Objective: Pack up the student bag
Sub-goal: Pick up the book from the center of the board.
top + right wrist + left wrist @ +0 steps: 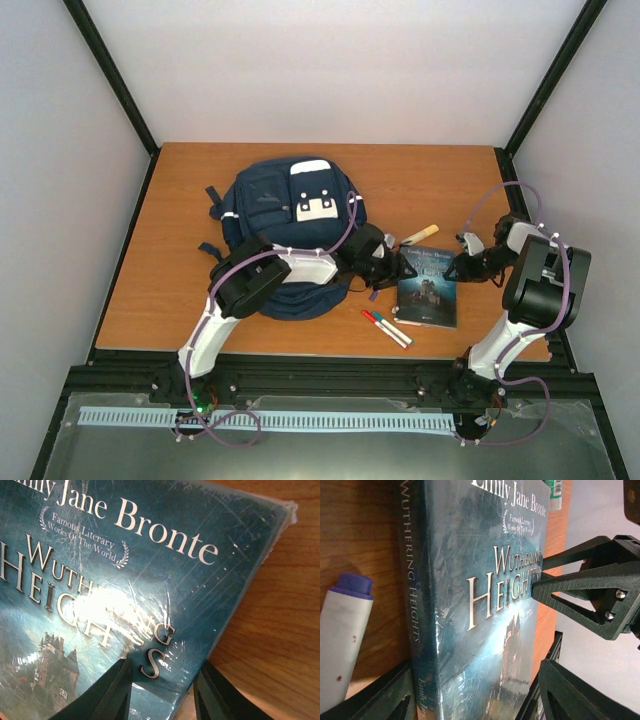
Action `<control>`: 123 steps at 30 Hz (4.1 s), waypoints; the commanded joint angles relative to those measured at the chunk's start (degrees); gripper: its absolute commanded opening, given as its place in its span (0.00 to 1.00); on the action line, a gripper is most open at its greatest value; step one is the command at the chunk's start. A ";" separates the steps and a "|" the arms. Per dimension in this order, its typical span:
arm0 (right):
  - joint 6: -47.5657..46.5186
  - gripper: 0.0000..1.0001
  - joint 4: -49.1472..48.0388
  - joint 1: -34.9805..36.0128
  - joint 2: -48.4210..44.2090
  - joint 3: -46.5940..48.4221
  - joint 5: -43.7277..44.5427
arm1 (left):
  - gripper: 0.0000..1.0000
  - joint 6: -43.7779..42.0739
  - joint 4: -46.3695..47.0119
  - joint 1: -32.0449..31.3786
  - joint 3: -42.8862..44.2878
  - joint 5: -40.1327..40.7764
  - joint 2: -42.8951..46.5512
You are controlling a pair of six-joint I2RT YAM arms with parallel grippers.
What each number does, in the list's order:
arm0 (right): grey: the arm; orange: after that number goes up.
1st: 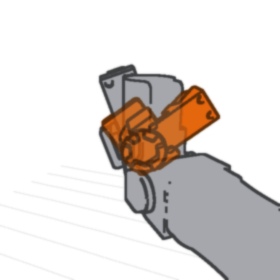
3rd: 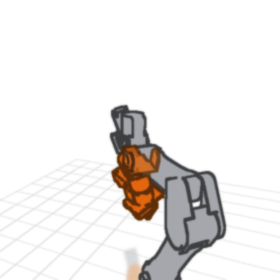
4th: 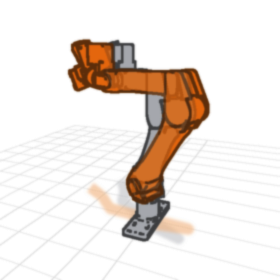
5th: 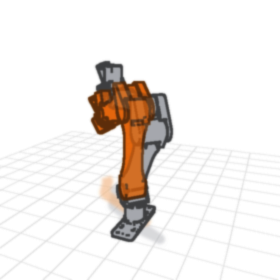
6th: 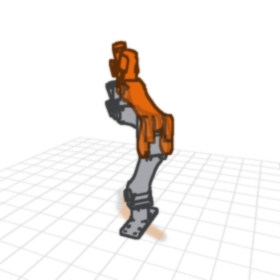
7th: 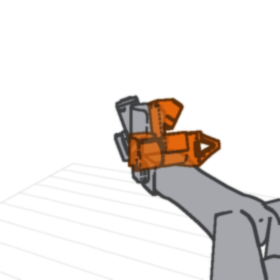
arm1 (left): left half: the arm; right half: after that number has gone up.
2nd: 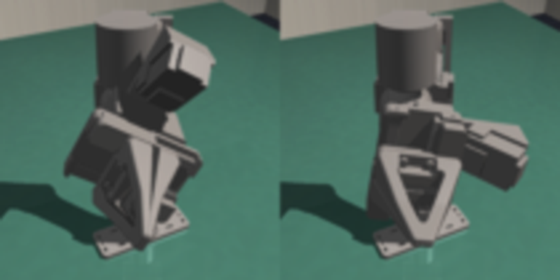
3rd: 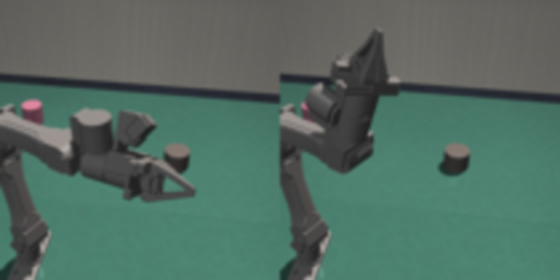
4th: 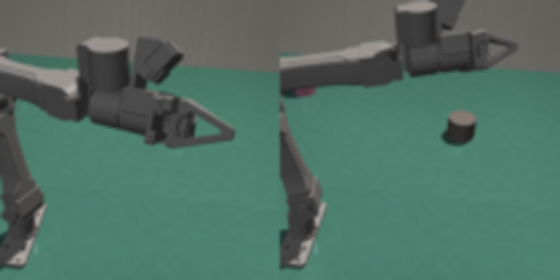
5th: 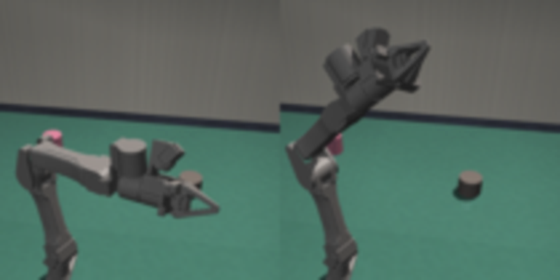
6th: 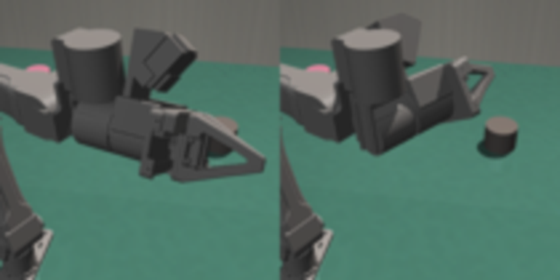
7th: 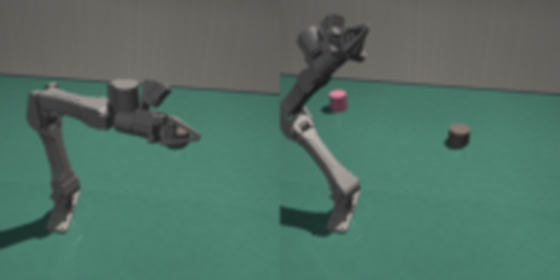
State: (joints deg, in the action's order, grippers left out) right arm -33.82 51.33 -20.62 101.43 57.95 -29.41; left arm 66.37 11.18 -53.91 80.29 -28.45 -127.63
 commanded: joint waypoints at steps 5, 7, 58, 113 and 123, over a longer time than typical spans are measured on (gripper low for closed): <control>-1.29 0.34 2.78 1.46 3.08 -2.07 -0.47 | 0.62 4.73 18.42 -2.16 1.92 -2.54 5.69; -1.33 0.35 2.81 1.46 3.07 -2.08 -0.56 | 0.62 5.14 20.66 -2.32 1.21 -2.64 5.91; -8.59 0.54 8.49 -1.07 0.79 -1.37 -7.52 | 0.21 12.40 33.60 -3.32 0.24 -1.91 0.49; -4.80 0.89 18.27 15.31 -12.48 16.13 -57.35 | 0.01 -11.81 10.63 20.93 -20.25 -15.81 50.36; -11.90 0.79 24.62 20.47 -10.13 14.12 -58.99 | 0.01 -6.00 19.15 21.04 -19.45 -15.85 46.62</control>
State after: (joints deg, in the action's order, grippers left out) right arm -42.65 74.06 -1.93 91.61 73.36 -84.71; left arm 57.71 19.20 -33.47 55.90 -42.98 -80.93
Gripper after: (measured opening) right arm 0.831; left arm 0.224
